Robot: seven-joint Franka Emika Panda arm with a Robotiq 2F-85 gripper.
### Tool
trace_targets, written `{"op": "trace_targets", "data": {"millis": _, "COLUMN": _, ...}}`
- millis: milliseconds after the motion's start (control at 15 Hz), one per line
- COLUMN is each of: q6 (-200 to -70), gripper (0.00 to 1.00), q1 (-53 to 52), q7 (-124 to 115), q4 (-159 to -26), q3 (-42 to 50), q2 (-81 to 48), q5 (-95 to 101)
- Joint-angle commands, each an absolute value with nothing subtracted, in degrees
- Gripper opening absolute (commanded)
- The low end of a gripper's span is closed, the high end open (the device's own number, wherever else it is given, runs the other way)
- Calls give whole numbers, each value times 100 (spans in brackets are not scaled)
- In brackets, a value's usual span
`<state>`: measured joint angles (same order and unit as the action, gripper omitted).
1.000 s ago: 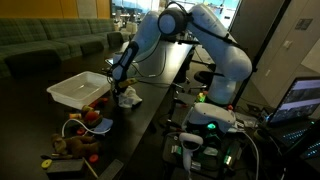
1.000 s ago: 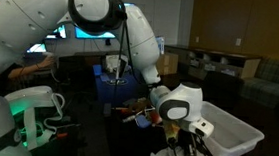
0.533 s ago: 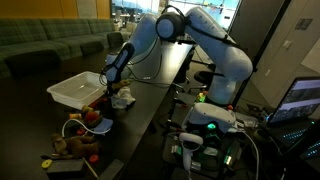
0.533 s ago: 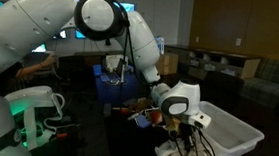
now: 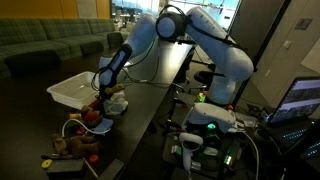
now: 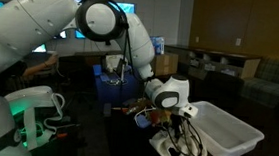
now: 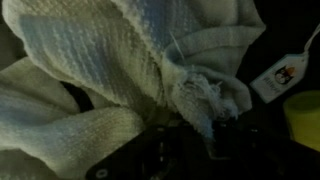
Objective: Pick up the towel from the countertop, sweep the objects to the left and put the towel in the container.
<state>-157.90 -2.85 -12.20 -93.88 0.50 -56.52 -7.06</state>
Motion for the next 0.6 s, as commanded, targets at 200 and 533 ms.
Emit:
{"op": "trace_targets", "data": {"millis": 200, "q6": -16152, "gripper": 6, "q1": -642, "q7": -1143, "q4": -9405, "q3": -262, "q2": -5911, "q5": -719}}
{"op": "trace_targets", "data": {"millis": 533, "q6": -16282, "gripper": 6, "q1": -822, "q7": -1006, "q4": -9588, "q3": -635, "q2": -5806, "q5": -765}}
